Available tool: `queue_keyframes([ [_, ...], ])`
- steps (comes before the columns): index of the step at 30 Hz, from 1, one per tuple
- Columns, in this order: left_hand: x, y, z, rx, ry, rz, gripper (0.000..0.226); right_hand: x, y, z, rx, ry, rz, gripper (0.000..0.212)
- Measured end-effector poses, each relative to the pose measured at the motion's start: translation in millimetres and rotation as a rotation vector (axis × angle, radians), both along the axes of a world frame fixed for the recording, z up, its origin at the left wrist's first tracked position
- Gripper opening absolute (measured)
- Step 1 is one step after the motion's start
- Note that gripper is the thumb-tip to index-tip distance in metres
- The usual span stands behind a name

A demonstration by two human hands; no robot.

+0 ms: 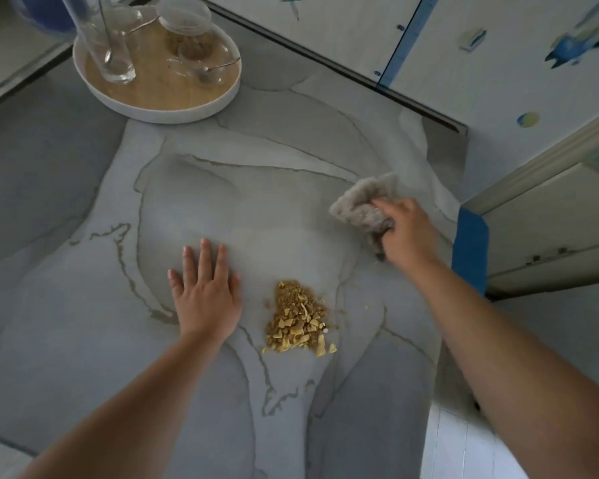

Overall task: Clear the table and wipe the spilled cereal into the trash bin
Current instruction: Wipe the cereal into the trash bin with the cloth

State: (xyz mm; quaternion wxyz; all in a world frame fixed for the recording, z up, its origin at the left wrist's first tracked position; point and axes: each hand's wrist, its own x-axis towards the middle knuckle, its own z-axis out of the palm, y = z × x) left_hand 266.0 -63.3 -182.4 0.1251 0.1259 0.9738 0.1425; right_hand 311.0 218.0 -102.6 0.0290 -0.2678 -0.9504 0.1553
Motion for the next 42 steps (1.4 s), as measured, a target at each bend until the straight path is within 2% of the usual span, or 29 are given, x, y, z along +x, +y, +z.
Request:
queue_keyframes([
  [5,1.3,-2.8,-7.9,-0.011,0.044,-0.018,0.055,17.3,52.0,-35.1,0.039,-0.289,-0.106,0.056],
  [8,-0.7,-0.9,-8.1,-0.003,0.056,-0.015,0.054,31.1,24.5,-47.6,0.039,-0.257,-0.12,0.056],
  [16,2.5,-9.2,-5.4,0.018,0.015,-0.087,0.053,54.9,-73.2,-40.3,-0.121,-0.238,-0.051,0.057],
  [19,15.7,-28.4,-3.2,0.009,0.031,-0.136,0.056,48.1,-84.5,-13.5,-0.195,-0.119,-0.081,0.059],
  [22,25.5,-42.1,-2.9,0.011,0.03,-0.139,0.065,17.9,-99.6,12.3,-0.184,-0.025,0.116,0.06],
  [24,26.1,-45.4,-3.6,0.03,0.032,-0.124,0.066,-11.1,-118.4,13.8,-0.125,-0.099,0.312,0.057],
  [27,26.0,-45.1,-5.1,0.064,0.053,-0.113,0.065,-42.7,-142.8,-0.4,-0.027,-0.314,0.507,0.056],
  [29,26.2,-45.5,-6.7,0.083,0.066,-0.11,0.063,-49.8,-148.1,-11.6,-0.076,-0.424,0.529,0.058],
  [32,25.0,-44.8,-8.1,0.062,0.062,-0.119,0.062,-40.1,-143.4,-16.9,-0.153,-0.448,0.573,0.06],
  [38,30.7,-41.3,-7.0,0.04,0.074,-0.091,0.07,4.8,-138.3,-13.4,-0.132,-0.613,0.804,0.062],
  [42,44.9,-29.8,-8.1,0.007,0.05,-0.038,0.075,17.4,-131.4,-7.0,-0.09,-0.645,0.902,0.06],
])
